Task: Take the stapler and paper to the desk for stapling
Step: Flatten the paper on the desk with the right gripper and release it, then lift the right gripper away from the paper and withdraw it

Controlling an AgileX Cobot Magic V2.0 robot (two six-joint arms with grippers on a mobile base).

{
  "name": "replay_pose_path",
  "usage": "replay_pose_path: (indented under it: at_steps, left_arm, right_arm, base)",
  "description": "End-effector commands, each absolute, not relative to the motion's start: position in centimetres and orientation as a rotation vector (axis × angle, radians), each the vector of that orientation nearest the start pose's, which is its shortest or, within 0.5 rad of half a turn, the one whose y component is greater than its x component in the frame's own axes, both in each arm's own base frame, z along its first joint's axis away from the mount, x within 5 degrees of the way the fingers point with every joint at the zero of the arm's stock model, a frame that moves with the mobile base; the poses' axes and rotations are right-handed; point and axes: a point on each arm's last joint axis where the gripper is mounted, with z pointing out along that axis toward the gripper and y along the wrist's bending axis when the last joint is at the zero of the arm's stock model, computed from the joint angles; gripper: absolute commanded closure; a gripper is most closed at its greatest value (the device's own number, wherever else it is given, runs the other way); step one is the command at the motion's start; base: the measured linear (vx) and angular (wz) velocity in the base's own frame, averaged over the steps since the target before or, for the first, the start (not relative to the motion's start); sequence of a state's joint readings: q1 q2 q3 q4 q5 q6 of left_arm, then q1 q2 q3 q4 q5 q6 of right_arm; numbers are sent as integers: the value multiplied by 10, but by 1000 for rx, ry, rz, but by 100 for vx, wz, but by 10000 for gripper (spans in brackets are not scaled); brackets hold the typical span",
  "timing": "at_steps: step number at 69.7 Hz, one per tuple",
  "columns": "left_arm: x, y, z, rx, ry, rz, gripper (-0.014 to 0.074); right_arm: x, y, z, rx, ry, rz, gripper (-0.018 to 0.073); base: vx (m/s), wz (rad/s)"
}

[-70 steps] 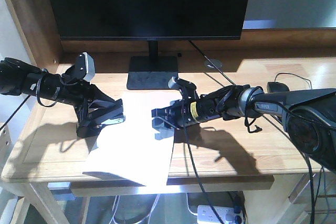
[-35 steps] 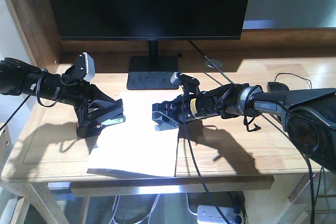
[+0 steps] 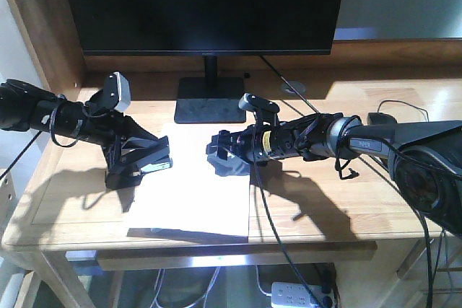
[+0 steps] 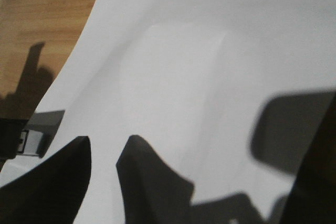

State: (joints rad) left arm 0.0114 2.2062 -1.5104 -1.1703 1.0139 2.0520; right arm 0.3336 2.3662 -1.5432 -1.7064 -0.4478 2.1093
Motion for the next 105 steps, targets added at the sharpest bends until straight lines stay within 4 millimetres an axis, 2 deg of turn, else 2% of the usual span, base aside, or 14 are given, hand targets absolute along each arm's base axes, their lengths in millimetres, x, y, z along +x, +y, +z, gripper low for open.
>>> replay_pose_path:
  at_steps: [1, 19, 45, 61, 74, 105]
  left_arm:
    - [441, -70, 190, 1359, 1681, -638, 603]
    - [441, -70, 190, 1359, 1681, -638, 603]
    - [441, -70, 190, 1359, 1681, -638, 603]
    - [441, -70, 190, 1359, 1681, -638, 603]
    - [441, -70, 190, 1360, 1680, -639, 603]
    - [441, -70, 190, 1360, 1680, -639, 603]
  right_arm:
    - [457, 193, 122, -141, 2334, 825, -27]
    - [462, 185, 138, -93, 2282, 713, -27]
    - [461, 186, 135, -147, 2290, 676, -24]
    - [457, 199, 137, -258, 2277, 693, -24]
    - [456, 216, 148, -302, 2239, 721, -24]
    - [461, 210, 148, -260, 2225, 622, -24]
  base:
    - [0, 0]
    - [0, 0]
    - [0, 0]
    - [0, 0]
    - [0, 0]
    - [0, 0]
